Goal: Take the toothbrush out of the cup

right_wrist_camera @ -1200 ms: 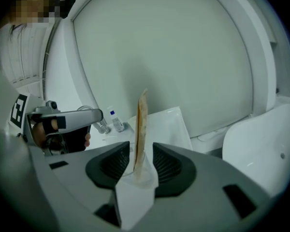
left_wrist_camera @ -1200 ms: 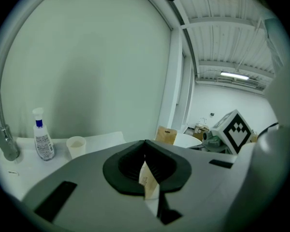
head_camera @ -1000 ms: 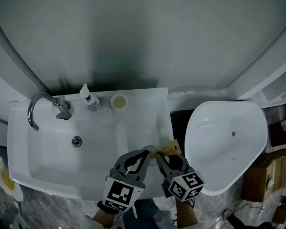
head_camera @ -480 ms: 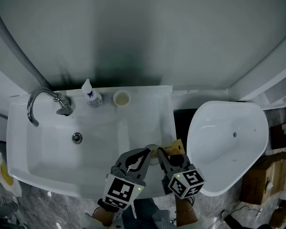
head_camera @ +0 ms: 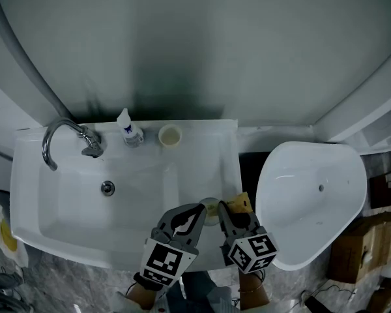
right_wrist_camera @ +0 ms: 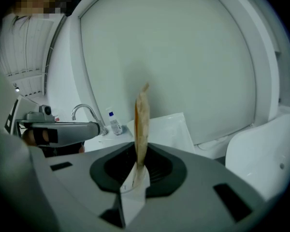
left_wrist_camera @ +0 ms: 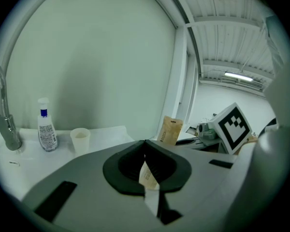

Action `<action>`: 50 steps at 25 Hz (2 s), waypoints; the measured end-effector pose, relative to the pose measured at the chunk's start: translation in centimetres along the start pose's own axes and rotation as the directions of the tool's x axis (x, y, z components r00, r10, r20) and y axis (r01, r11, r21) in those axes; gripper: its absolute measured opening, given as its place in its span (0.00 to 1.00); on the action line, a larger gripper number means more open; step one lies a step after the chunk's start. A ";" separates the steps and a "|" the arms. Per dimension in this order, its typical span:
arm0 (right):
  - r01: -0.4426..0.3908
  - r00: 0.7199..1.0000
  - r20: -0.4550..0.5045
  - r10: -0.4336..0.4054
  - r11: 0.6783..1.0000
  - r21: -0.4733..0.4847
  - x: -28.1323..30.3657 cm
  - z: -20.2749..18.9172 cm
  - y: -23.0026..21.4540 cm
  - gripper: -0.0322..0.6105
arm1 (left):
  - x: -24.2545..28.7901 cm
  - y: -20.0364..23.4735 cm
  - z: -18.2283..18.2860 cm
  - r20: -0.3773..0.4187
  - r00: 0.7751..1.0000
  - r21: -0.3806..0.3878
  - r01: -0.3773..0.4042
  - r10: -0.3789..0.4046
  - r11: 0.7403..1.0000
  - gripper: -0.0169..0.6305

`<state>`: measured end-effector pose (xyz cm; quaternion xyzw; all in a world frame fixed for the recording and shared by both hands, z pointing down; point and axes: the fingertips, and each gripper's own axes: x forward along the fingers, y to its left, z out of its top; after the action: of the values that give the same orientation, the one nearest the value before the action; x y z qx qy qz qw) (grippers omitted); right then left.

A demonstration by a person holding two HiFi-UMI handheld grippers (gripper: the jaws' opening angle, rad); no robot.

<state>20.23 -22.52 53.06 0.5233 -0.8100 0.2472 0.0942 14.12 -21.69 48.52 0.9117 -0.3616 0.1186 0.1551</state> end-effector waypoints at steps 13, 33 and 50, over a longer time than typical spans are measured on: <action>-0.007 1.000 0.029 0.006 1.000 0.019 -0.9 1.5 1.0 0.14 | -1.4 0.2 1.7 0.038 0.999 0.010 -0.007 0.006 1.000 0.05; -0.072 0.991 0.113 0.074 0.997 -0.022 -3.4 6.4 4.2 0.14 | -4.1 -1.2 6.6 0.125 0.992 0.073 -0.005 -0.004 0.997 0.05; -0.134 0.948 0.273 0.161 0.984 -0.115 -8.5 13.4 7.2 0.13 | -7.2 -2.2 12.0 0.252 0.967 0.082 0.011 -0.031 0.997 0.05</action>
<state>18.87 -19.99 35.85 0.4860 -0.8629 0.1378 -0.0158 11.76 -20.16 34.65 0.9287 -0.3635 0.0143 0.0724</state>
